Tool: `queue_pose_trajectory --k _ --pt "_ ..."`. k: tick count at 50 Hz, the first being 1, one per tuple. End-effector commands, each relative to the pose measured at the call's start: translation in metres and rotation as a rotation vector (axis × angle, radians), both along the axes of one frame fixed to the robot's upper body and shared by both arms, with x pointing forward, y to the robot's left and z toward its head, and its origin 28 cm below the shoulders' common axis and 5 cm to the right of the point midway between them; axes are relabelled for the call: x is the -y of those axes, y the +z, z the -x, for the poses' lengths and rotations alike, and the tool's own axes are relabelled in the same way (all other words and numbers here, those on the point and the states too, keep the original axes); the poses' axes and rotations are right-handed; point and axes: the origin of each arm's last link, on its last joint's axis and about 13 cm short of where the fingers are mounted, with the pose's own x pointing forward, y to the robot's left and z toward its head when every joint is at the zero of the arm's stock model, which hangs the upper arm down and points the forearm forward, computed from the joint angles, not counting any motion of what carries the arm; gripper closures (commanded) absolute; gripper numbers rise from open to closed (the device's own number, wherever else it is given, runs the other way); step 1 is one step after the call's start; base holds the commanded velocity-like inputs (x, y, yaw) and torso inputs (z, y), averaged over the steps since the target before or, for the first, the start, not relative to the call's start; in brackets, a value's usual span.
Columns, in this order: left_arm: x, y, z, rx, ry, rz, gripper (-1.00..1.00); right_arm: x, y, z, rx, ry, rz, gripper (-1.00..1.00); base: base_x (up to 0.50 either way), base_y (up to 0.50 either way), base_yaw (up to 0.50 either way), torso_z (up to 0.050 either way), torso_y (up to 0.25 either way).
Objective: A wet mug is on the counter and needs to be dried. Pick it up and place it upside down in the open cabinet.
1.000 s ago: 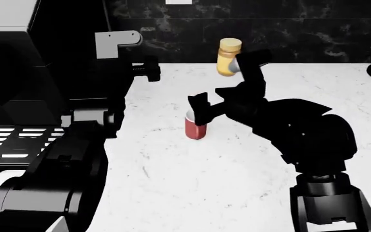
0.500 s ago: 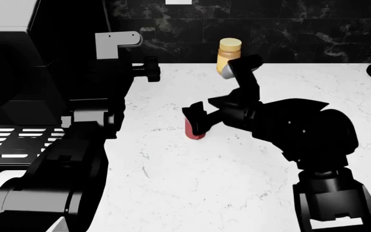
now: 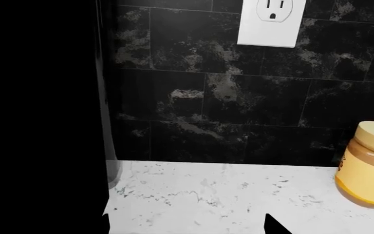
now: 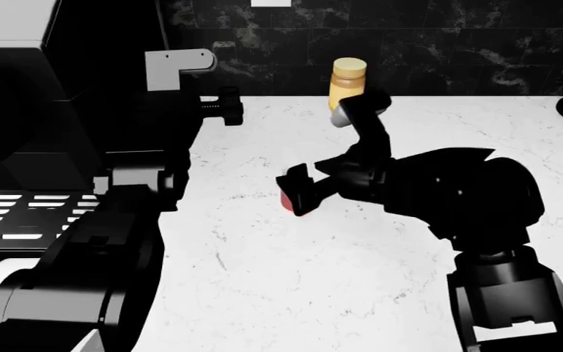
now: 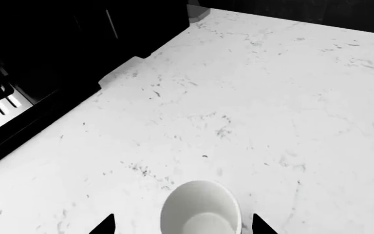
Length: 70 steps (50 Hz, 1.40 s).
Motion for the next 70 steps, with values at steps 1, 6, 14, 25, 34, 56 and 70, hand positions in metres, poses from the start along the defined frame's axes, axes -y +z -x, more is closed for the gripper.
queue_pose_trajectory --k 1,6,14,25,34,56,70 --pt "-0.001 -0.002 0.000 -0.006 0.004 -0.001 -1.00 0.000 0.001 0.001 -0.036 0.000 0.029 -1.00 0.00 0.00 0.00 0.000 0.000" --pt "-0.001 -0.003 0.000 -0.006 0.005 -0.001 -1.00 0.000 0.001 0.001 -0.043 -0.005 0.034 -1.00 0.00 0.00 0.00 0.000 0.000" --pt "-0.001 -0.003 0.000 -0.007 0.003 0.002 -1.00 0.001 0.001 0.001 -0.049 -0.003 0.053 -1.00 0.00 0.00 0.00 0.000 0.000" --pt "-0.001 -0.003 0.001 -0.008 0.002 0.006 -1.00 0.001 0.001 0.001 -0.050 -0.002 0.069 -1.00 0.00 0.00 0.00 0.000 0.000" --pt "-0.002 -0.001 0.000 -0.007 0.002 0.009 -1.00 -0.028 -0.066 0.006 -0.058 -0.008 0.079 -1.00 0.00 0.00 0.00 0.000 0.000" --pt "-0.001 -0.002 0.000 -0.010 0.000 0.012 -1.00 -0.031 -0.073 -0.002 0.044 -0.089 0.116 1.00 0.00 0.00 0.00 0.000 0.000" --pt "-0.008 0.025 0.001 -0.008 -0.081 0.089 -1.00 0.017 0.004 0.063 0.293 -0.153 -0.010 1.00 0.00 0.00 0.00 0.000 0.000"
